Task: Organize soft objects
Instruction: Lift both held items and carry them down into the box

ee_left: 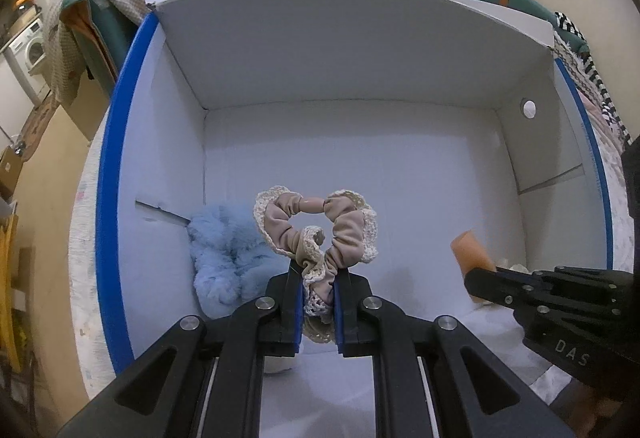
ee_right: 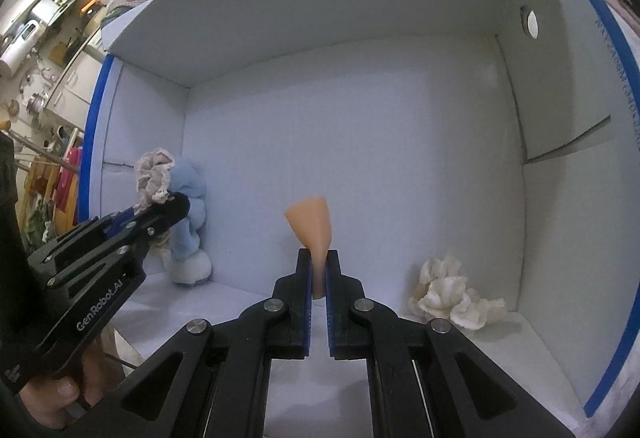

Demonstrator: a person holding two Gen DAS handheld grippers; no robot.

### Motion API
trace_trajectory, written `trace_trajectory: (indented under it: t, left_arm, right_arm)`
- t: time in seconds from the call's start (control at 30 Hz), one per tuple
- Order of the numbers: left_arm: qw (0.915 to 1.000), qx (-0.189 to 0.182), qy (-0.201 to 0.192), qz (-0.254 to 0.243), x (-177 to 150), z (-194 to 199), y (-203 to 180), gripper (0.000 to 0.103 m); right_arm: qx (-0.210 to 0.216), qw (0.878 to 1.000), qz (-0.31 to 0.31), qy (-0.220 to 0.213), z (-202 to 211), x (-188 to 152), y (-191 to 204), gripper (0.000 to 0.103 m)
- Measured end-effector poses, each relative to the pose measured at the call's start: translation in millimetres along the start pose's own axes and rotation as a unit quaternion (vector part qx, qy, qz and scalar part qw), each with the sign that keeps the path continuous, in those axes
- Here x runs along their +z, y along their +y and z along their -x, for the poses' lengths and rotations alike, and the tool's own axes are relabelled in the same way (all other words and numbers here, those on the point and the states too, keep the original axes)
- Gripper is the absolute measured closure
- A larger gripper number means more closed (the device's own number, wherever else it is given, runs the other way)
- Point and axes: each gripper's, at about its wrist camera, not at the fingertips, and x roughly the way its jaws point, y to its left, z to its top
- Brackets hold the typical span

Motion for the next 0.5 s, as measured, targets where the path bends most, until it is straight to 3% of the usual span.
trace_trajectory:
  t: [0.5]
  left_arm:
    - [0.9998, 0.013, -0.011, -0.014, -3.2, 7.6, -3.5, 0.090]
  right_arm:
    - [-0.012, 1.000, -0.006, -0.009, 2.7, -4.5, -3.6, 0.091]
